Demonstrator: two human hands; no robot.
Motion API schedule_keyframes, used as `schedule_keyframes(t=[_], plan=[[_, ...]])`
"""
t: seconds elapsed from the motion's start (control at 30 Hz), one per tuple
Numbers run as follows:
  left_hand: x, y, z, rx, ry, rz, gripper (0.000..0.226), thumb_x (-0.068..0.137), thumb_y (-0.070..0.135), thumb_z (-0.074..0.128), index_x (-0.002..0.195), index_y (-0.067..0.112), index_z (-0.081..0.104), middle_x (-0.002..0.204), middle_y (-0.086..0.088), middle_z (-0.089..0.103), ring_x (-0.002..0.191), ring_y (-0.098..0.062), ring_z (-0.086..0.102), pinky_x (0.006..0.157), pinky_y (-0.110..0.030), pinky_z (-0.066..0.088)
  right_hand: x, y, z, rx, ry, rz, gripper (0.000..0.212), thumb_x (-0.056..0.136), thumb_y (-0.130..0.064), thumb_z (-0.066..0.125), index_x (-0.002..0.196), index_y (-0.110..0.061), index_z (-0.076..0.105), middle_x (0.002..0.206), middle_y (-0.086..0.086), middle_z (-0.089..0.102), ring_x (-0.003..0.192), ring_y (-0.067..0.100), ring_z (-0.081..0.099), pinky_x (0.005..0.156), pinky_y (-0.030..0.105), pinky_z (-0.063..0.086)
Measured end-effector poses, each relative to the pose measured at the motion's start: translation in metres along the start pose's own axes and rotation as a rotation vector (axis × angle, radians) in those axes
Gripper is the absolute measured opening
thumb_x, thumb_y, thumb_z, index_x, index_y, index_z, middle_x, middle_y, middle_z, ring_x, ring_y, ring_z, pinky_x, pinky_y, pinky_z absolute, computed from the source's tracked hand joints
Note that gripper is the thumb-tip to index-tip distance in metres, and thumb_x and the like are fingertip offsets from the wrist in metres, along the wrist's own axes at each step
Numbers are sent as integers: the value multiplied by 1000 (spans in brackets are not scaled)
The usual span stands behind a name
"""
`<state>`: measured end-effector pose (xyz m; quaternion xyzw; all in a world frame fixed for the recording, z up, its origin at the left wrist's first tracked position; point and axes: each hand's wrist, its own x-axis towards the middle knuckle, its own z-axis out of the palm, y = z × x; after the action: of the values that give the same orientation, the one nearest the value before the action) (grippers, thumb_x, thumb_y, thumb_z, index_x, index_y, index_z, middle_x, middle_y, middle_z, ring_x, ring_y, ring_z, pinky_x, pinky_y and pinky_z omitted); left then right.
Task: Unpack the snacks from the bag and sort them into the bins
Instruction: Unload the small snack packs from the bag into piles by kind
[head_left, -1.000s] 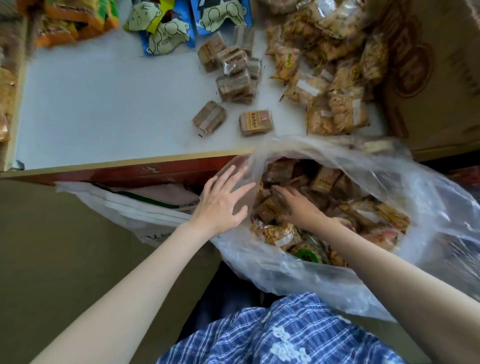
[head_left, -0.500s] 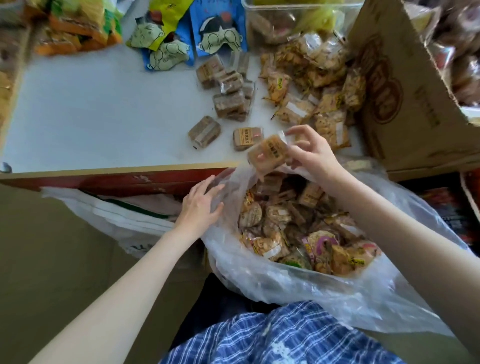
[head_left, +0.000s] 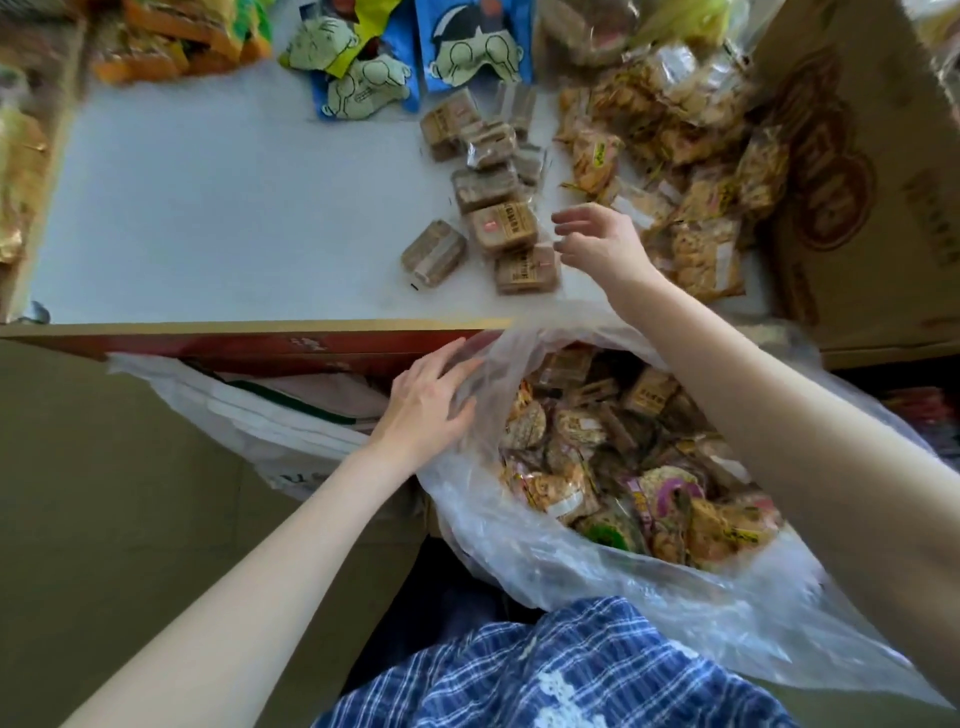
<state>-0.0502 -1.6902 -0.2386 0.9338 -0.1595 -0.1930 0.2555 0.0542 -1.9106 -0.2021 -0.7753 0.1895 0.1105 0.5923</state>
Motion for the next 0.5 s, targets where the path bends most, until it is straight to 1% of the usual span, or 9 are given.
schedule_keyframes(t=[0.07, 0.1, 0.17, 0.2, 0.27, 0.3, 0.33, 0.4, 0.5], plan=[[2, 8, 5, 18, -23, 69, 52, 88, 42, 41, 137, 27, 47, 152, -2, 29, 140, -25, 24, 112, -45, 23, -30, 6, -28, -218, -10, -136, 26, 87, 3, 47, 101, -10, 63, 91, 4, 67, 86, 16, 67, 78, 24, 53], [3, 11, 8, 36, -57, 90, 50, 89, 40, 44, 138, 30, 44, 154, 0, 25, 142, -24, 20, 113, -45, 20, -48, 12, -41, -309, -38, -189, 23, 88, 3, 49, 99, -11, 63, 88, 1, 67, 82, 11, 67, 77, 20, 53], [4, 17, 15, 69, -107, 112, 51, 90, 37, 44, 141, 34, 38, 156, 4, 18, 144, -20, 12, 115, -45, 16, -83, 28, -59, -502, -137, -246, 20, 87, 1, 56, 100, -12, 65, 88, -5, 66, 79, 1, 63, 76, 10, 48], [4, 19, 18, 72, -118, 108, 53, 90, 38, 42, 142, 34, 36, 157, 5, 16, 145, -19, 11, 115, -45, 15, -97, 42, -63, -579, -205, -226, 20, 86, -1, 59, 102, -11, 66, 91, -5, 65, 81, 2, 62, 78, 10, 46], [5, 23, 20, 65, -142, 83, 53, 92, 35, 45, 143, 33, 34, 157, 6, 14, 145, -17, 9, 115, -43, 14, -116, 76, -64, -752, -348, -133, 30, 87, -8, 62, 116, -10, 62, 109, 1, 63, 100, 14, 61, 86, 15, 41], [5, 24, 20, 66, -147, 73, 53, 93, 32, 47, 144, 32, 33, 157, 6, 13, 145, -16, 8, 115, -43, 14, -120, 92, -63, -822, -387, -78, 39, 87, -12, 62, 126, -10, 56, 122, 5, 57, 113, 19, 55, 91, 18, 36], [4, 25, 21, 76, -141, 67, 53, 94, 29, 48, 144, 31, 33, 157, 6, 13, 145, -16, 8, 115, -43, 14, -121, 106, -59, -838, -386, -28, 49, 88, -15, 63, 134, -11, 47, 135, 8, 49, 124, 21, 47, 97, 20, 33], [2, 24, 19, 118, -116, 44, 52, 95, 28, 47, 145, 30, 33, 158, 6, 12, 145, -16, 7, 115, -43, 13, -114, 117, -45, -728, -303, 42, 67, 87, -18, 65, 144, -11, 31, 149, 10, 33, 135, 23, 35, 106, 25, 27], [-2, 18, 13, 156, -135, -32, 53, 95, 29, 46, 145, 29, 31, 158, 6, 11, 144, -15, 5, 114, -43, 12, -85, 121, -16, -551, -189, 31, 80, 83, -16, 69, 147, -12, 22, 151, 10, 29, 138, 26, 30, 109, 32, 26]])
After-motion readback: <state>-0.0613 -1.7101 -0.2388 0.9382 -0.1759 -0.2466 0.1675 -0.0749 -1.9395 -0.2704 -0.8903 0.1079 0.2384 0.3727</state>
